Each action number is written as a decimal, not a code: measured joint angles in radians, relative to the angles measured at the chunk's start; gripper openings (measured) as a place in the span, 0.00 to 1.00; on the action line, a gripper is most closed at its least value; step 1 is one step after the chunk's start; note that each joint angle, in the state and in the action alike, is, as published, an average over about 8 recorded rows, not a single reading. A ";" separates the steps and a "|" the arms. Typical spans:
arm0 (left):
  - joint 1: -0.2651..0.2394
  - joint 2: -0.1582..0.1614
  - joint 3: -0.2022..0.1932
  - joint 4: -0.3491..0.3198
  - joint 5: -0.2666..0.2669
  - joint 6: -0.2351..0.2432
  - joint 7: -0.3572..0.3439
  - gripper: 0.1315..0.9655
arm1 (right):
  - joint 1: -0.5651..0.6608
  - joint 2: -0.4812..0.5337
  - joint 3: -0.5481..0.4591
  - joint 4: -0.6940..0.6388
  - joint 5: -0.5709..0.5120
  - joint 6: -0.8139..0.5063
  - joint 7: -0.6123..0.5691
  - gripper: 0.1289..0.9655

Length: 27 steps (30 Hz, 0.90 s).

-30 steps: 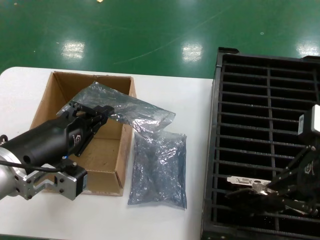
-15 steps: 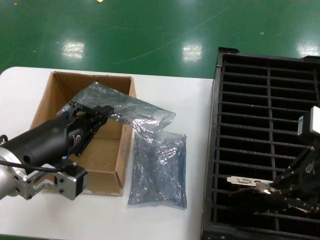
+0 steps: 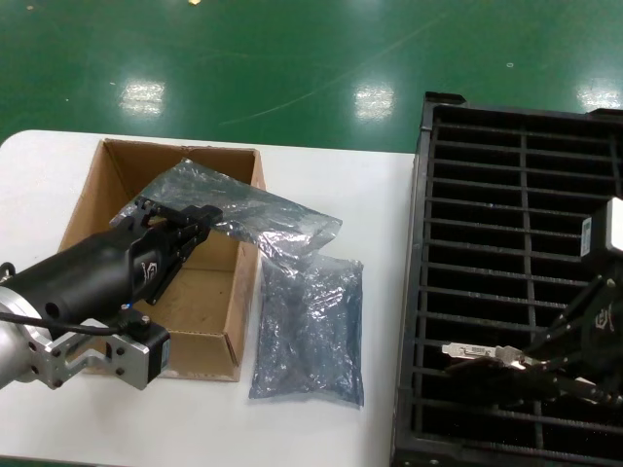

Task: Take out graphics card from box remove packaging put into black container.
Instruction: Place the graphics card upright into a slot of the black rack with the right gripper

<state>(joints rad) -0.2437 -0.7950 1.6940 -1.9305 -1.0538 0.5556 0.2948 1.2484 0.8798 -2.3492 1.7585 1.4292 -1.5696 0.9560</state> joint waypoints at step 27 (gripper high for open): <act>0.000 0.000 0.000 0.000 0.000 0.000 0.000 0.01 | -0.025 -0.037 -0.007 -0.081 -0.081 0.000 -0.062 0.07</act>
<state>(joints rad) -0.2437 -0.7950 1.6940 -1.9305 -1.0538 0.5556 0.2948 1.2235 0.8427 -2.3561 1.6776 1.3481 -1.5695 0.8940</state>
